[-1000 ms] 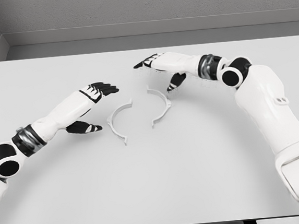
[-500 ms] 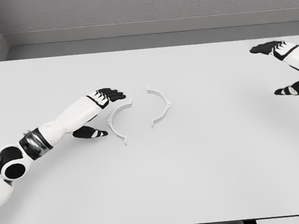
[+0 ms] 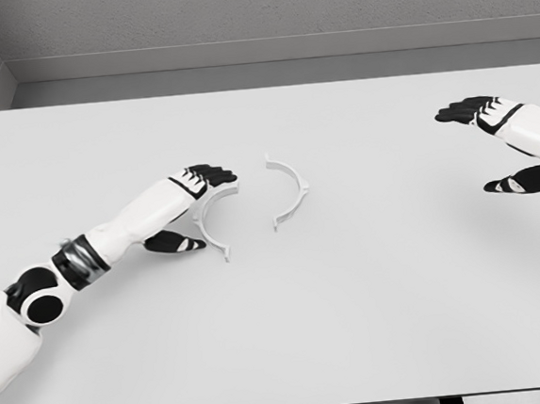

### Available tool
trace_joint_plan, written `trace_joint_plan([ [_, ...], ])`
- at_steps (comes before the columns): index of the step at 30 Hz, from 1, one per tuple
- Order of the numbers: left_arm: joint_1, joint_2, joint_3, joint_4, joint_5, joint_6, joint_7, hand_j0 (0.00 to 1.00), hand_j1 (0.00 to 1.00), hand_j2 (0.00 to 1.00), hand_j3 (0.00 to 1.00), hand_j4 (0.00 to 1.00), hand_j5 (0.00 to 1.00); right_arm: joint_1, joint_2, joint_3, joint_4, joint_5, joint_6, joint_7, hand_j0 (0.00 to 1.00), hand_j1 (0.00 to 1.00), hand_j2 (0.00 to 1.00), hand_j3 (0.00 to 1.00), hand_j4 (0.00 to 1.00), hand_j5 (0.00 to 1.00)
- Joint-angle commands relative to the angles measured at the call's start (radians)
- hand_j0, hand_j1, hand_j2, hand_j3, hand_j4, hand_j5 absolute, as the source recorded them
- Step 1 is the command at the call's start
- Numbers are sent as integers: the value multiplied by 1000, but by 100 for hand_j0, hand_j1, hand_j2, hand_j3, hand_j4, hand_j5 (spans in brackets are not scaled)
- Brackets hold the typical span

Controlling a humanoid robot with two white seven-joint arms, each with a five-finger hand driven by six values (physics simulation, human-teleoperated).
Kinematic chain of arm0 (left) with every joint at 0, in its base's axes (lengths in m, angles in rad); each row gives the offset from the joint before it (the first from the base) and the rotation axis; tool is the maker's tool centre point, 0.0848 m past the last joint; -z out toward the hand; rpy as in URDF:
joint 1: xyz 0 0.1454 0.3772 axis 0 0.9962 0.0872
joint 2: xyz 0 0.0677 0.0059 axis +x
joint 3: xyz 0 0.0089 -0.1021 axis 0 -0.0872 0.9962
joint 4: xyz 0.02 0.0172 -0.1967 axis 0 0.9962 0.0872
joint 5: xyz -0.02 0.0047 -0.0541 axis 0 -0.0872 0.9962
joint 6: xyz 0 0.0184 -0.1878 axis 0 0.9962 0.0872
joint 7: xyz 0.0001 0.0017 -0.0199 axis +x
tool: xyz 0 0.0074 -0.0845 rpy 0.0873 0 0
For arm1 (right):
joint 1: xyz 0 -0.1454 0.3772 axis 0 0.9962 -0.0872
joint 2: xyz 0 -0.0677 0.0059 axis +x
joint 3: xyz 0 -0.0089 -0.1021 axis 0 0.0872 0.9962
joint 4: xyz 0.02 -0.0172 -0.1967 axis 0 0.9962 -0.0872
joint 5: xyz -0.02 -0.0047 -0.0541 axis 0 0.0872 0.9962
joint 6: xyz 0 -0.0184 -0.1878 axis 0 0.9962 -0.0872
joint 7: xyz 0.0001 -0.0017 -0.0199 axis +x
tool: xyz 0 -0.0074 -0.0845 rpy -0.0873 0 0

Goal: Assemble PVC drainage pipe clamps

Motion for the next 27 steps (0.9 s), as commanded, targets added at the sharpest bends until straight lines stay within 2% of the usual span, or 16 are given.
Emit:
trace_joint_plan([
  [1, 0, -7, -2, 6, 6, 0, 1, 100, 100, 100, 100, 100, 100, 0, 1, 1, -1, -5, 3, 0, 100, 100, 100, 100, 100, 100],
  [27, -32, -85, -8, 62, -2, 0, 1, 100, 100, 100, 100, 100, 100, -5, 27, 11, -2, -5, 3, -1, 100, 100, 100, 100, 100, 100],
])
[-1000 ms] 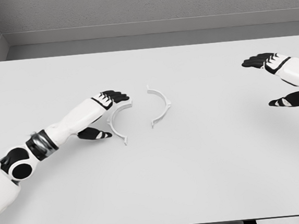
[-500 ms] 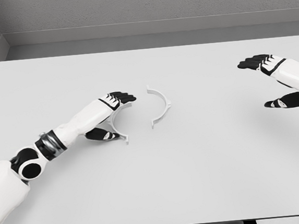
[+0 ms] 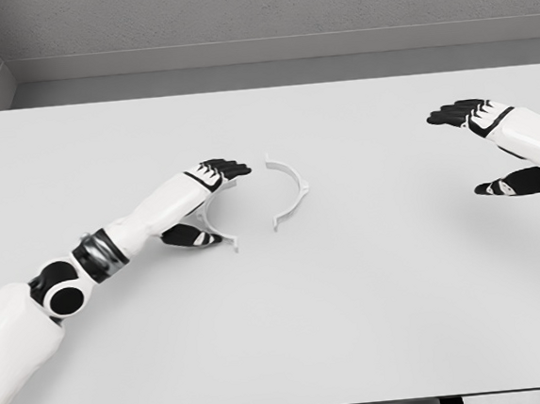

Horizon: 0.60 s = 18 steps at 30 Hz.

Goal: Assemble PVC drainage pipe clamps

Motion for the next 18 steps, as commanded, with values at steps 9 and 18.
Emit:
trace_joint_plan([
  [9, -15, -50, -1, 7, -27, 0, 1, 100, 100, 100, 100, 100, 100, 0, 0, -2, 3, -8, 3, -1, 100, 100, 100, 100, 100, 100],
  [18, -28, -80, 1, 22, -29, 0, 1, 100, 100, 100, 100, 100, 100, 0, 0, 0, 4, -8, 3, -1, 100, 100, 100, 100, 100, 100],
])
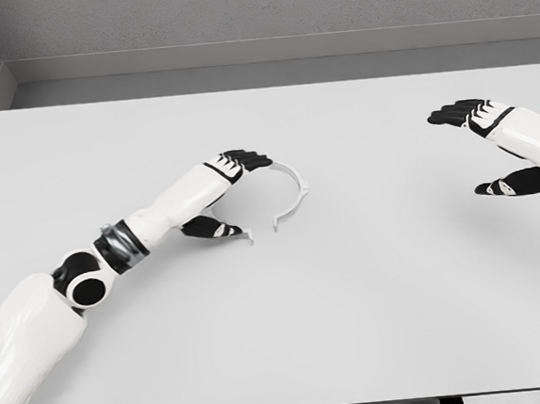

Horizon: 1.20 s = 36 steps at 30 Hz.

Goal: Assemble PVC drainage pipe clamps

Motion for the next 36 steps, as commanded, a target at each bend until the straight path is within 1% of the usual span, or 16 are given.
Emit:
trace_joint_plan([
  [1, 0, -5, 1, 3, 6, 0, 1, 100, 100, 100, 100, 100, 100, 0, -1, 0, 0, -8, 3, -1, 100, 100, 100, 100, 100, 100],
  [5, 0, -2, 7, 0, 12, 0, 1, 100, 100, 100, 100, 100, 100, 0, -1, 0, 0, -8, 3, -1, 100, 100, 100, 100, 100, 100],
  [9, 3, 19, 7, -14, 23, 0, 1, 100, 100, 100, 100, 100, 100, 0, -1, 0, 0, -8, 3, -1, 100, 100, 100, 100, 100, 100],
  [11, 6, 39, 7, -34, 23, 0, 1, 100, 100, 100, 100, 100, 100, 0, 1, 0, 0, -8, 3, -1, 100, 100, 100, 100, 100, 100],
  [15, 8, 42, 4, -32, 13, 0, 1, 100, 100, 100, 100, 100, 100, 0, 1, 0, 0, -8, 3, -1, 100, 100, 100, 100, 100, 100],
  [19, 12, 41, 2, -19, 6, 0, 1, 100, 100, 100, 100, 100, 100, 0, 1, 1, 0, -8, 3, -1, 100, 100, 100, 100, 100, 100],
  [21, 12, 39, -4, -8, -17, 0, 1, 100, 100, 100, 100, 100, 100, 0, 1, 1, -1, -8, 3, -1, 100, 100, 100, 100, 100, 100],
  [29, 6, 32, -7, 24, -39, 0, 1, 100, 100, 100, 100, 100, 100, 0, 1, 0, 0, -8, 3, -1, 100, 100, 100, 100, 100, 100],
  [31, 2, 26, -13, 44, -45, 0, 1, 100, 100, 100, 100, 100, 100, 0, 1, 1, 0, -8, 3, -1, 100, 100, 100, 100, 100, 100],
  [36, 2, 1, -15, 49, -46, 0, 1, 100, 100, 100, 100, 100, 100, 0, -1, 0, 5, -8, 3, -1, 100, 100, 100, 100, 100, 100],
])
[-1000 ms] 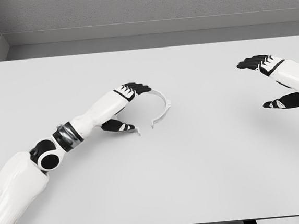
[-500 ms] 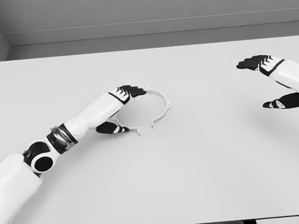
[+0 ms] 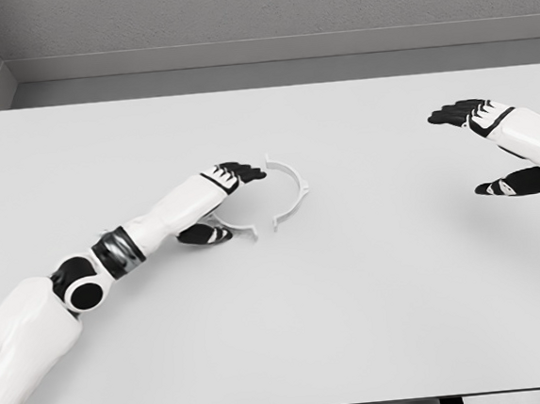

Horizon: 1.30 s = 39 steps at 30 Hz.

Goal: Assemble PVC drainage pipe clamps

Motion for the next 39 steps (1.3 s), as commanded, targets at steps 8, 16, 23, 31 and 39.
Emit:
trace_joint_plan([
  [8, 0, -46, -1, 10, 3, 0, -1, 100, 100, 100, 100, 100, 100, 0, -1, 0, -2, -9, 3, -1, 100, 100, 100, 100, 100, 100],
  [16, -2, -53, 4, 9, 6, 0, -1, 100, 100, 100, 100, 100, 100, 0, -1, 0, 1, -9, 3, -1, 100, 100, 100, 100, 100, 100],
  [23, 0, -7, 0, -10, 13, 0, -1, 100, 100, 100, 100, 100, 100, 0, -1, 0, 3, -9, 3, -1, 100, 100, 100, 100, 100, 100],
  [31, -9, 92, 20, -36, 23, 0, -1, 100, 100, 100, 100, 100, 100, 0, 2, 1, 1, -9, 3, -1, 100, 100, 100, 100, 100, 100],
  [39, -52, 97, 25, 21, 17, 0, -1, 100, 100, 100, 100, 100, 100, 0, 12, 0, 3, -9, 3, -1, 100, 100, 100, 100, 100, 100],
])
